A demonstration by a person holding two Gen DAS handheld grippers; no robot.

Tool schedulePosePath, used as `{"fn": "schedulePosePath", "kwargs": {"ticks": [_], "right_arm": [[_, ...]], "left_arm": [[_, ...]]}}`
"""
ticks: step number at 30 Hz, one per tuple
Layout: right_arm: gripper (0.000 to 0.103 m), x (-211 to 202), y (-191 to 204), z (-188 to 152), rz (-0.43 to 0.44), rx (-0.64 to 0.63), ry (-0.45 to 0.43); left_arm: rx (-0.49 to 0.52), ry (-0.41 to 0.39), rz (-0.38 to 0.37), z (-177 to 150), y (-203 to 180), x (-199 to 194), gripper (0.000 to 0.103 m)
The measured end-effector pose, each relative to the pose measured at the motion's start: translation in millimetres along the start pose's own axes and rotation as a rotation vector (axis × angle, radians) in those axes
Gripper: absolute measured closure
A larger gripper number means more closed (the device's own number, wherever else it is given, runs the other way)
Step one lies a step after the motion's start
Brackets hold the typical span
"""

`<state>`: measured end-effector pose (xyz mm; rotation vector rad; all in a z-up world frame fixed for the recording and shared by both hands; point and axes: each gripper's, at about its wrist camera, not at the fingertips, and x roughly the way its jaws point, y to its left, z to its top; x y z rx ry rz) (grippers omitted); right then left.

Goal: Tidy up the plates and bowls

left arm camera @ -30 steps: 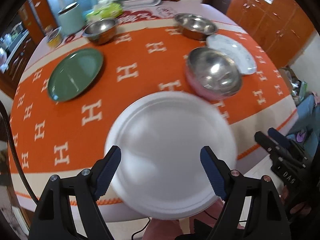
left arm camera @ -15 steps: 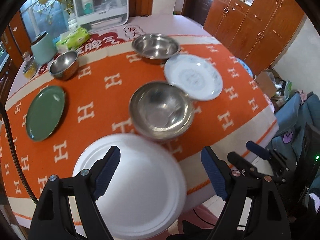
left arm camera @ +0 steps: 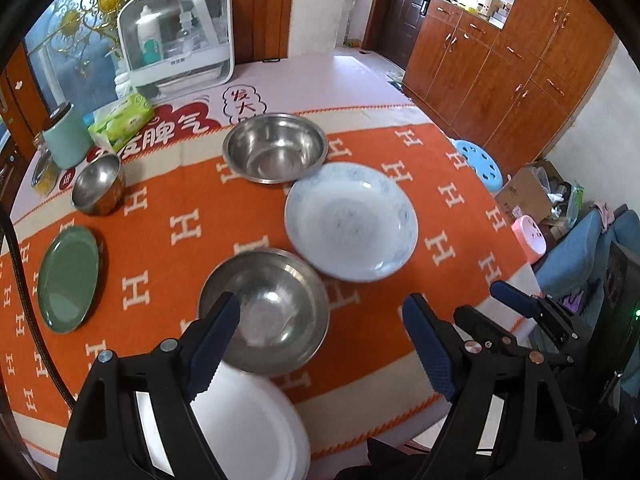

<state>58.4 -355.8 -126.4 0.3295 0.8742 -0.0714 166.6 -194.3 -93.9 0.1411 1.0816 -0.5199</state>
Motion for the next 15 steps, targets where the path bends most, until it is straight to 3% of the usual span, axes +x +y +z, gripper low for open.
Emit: {"fn": "schedulePosePath", "kwargs": {"ticks": [15], "right_arm": [[0.034, 29.4, -48.7, 56.3, 0.114, -0.060, 0.022]], "left_arm": [[-0.104, -0.021, 0.096, 41.3, -17.9, 28.1, 0.020]]}}
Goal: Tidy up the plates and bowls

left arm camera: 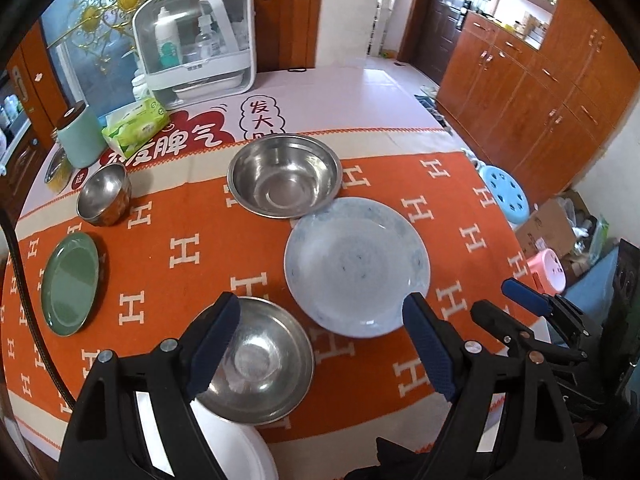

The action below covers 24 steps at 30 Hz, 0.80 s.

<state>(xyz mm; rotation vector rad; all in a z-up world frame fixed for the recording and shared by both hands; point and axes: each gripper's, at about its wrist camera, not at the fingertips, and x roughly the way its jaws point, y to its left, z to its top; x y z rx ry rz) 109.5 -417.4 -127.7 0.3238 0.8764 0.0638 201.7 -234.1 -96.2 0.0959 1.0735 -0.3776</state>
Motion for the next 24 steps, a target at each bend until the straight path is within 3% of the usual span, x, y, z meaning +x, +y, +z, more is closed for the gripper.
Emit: {"fn": "schedulePosePath", "kwargs": {"ticks": [12, 24], "right_arm": [[0.034, 43.3, -35.6, 15.3, 0.096, 0.061, 0.096], [0.034, 101.1, -64.0, 14.2, 0.163, 0.164, 0.235]], "left_arm": [[-0.124, 0.032, 0.028, 16.4, 10.1, 40.2, 0.020], [-0.160, 0.166, 0.044, 30.5, 20.2, 110.5, 0.020]]}}
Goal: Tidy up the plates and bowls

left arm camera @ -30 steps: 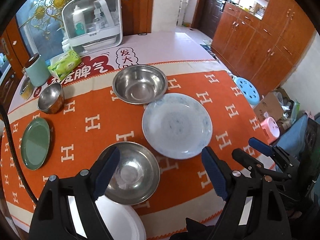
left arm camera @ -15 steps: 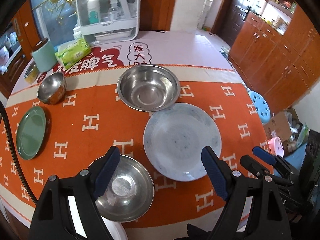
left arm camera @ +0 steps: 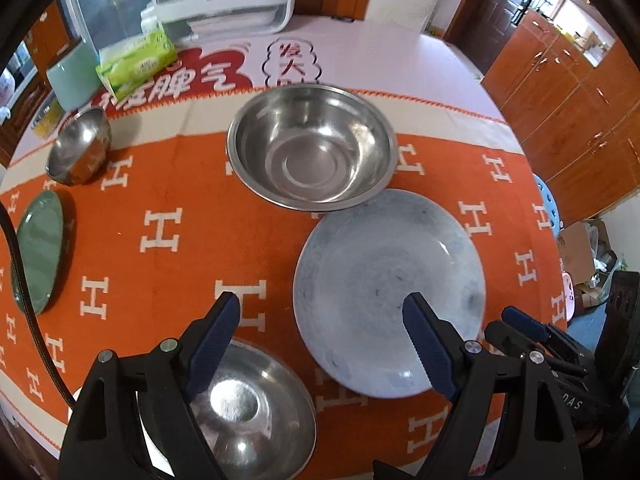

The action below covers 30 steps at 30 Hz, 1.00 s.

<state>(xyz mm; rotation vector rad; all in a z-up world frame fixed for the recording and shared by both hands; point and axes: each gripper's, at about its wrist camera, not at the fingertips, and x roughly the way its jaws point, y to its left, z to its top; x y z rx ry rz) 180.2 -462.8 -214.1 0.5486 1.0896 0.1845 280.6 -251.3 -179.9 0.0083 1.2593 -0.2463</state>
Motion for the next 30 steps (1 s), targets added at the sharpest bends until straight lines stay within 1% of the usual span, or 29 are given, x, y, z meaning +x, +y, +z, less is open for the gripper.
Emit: {"fn": "schedulePosePath", "kwargs": {"ticks": [4, 10, 12, 13, 15, 18, 21, 23, 26, 27, 28, 29, 30], "right_arm": [[0.034, 11.8, -7.8, 4.2, 0.049, 0.024, 0.016], [0.045, 27.2, -14.0, 8.3, 0.102, 0.047, 0.049], [0.056, 30.2, -16.0, 9.3, 0.111, 0.053, 0.055], [0.059, 32.0, -16.8, 9.9, 0.116, 0.056, 0.058], [0.069, 35.0, -17.4, 11.4, 0.120, 0.055, 0.059], [0.078, 38.3, -19.4, 14.2, 0.121, 0.058, 0.054], [0.084, 40.7, -21.7, 16.2, 0.127, 0.061, 0.053], [0.086, 42.0, -22.3, 17.2, 0.130, 0.060, 0.052], [0.087, 43.4, -22.7, 18.5, 0.136, 0.058, 0.051], [0.089, 43.8, -22.9, 18.7, 0.138, 0.058, 0.052], [0.090, 44.6, -23.2, 19.2, 0.139, 0.059, 0.053], [0.092, 45.1, -24.5, 19.6, 0.140, 0.061, 0.053], [0.092, 45.3, -25.3, 19.8, 0.146, 0.065, 0.053]], "left_arm": [[-0.018, 0.048, 0.010, 7.7, 3.3, 22.2, 0.021], [-0.033, 0.109, 0.023, 15.4, 8.0, 50.5, 0.021], [-0.033, 0.133, 0.026, 17.2, 8.3, 58.4, 0.021], [-0.033, 0.145, 0.030, 17.7, 8.3, 62.6, 0.021], [-0.033, 0.161, 0.031, 18.4, 8.2, 69.2, 0.021], [-0.036, 0.176, 0.028, 19.5, 7.5, 77.1, 0.021], [-0.036, 0.172, 0.031, 19.2, 4.9, 82.4, 0.021], [-0.029, 0.179, 0.035, 21.1, 4.8, 86.1, 0.022], [-0.021, 0.189, 0.026, 19.9, -2.2, 92.1, 0.028], [-0.020, 0.196, 0.027, 19.9, -2.9, 94.6, 0.030], [-0.021, 0.201, 0.026, 20.6, -4.0, 96.6, 0.034], [-0.024, 0.208, 0.024, 20.6, -4.0, 98.8, 0.036], [-0.030, 0.198, 0.020, 20.4, -4.9, 99.1, 0.037]]}}
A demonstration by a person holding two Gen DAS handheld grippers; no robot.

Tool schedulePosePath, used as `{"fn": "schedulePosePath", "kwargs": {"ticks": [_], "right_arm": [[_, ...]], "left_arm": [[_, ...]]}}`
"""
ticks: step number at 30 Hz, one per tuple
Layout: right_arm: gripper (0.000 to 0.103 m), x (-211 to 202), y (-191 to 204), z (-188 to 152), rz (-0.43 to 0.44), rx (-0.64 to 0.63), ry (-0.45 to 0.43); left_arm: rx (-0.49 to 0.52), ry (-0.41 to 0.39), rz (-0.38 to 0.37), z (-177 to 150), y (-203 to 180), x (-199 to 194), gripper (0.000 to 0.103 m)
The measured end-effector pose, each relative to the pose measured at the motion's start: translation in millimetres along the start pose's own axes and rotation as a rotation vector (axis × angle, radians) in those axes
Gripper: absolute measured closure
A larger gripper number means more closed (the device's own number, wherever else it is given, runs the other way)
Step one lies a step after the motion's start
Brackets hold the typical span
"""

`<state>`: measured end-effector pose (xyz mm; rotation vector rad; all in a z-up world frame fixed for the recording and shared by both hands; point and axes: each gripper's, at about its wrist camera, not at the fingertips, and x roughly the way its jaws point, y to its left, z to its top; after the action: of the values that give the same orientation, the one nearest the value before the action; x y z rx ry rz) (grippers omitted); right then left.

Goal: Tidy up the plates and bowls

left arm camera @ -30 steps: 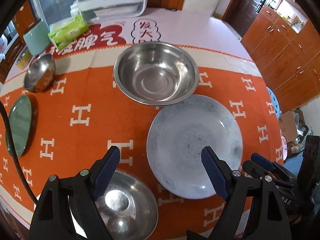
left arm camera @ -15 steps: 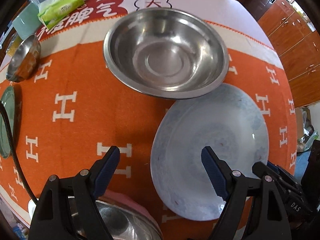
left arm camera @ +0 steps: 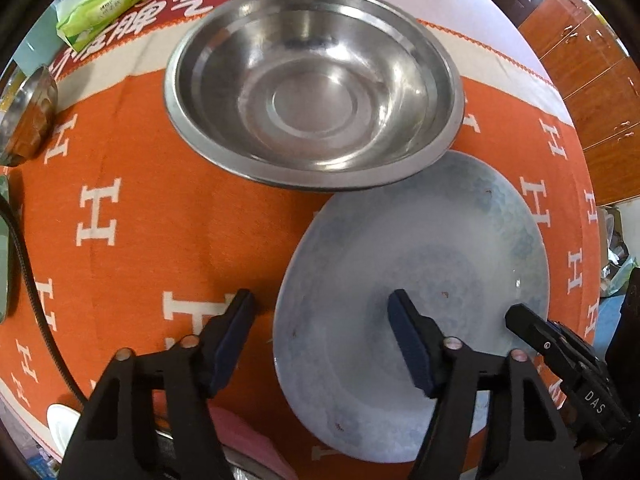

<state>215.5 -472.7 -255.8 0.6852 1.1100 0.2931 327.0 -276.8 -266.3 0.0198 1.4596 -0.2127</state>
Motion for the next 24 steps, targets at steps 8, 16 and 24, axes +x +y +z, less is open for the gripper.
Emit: {"fn": "schedulePosePath", "kwargs": {"ticks": [8, 16, 24], "right_arm": [[0.092, 0.6, -4.1, 0.4, 0.030, 0.015, -0.004], [0.091, 1.5, -7.3, 0.7, 0.052, 0.023, -0.001], [0.092, 1.1, -6.3, 1.1, 0.040, 0.016, 0.004]], "left_arm": [[0.023, -0.026, -0.032, 1.7, -0.6, -1.2, 0.053], [0.016, -0.029, -0.034, 5.2, -4.7, 0.6, 0.055], [0.002, -0.025, -0.034, 1.3, 0.2, -2.6, 0.057]]}}
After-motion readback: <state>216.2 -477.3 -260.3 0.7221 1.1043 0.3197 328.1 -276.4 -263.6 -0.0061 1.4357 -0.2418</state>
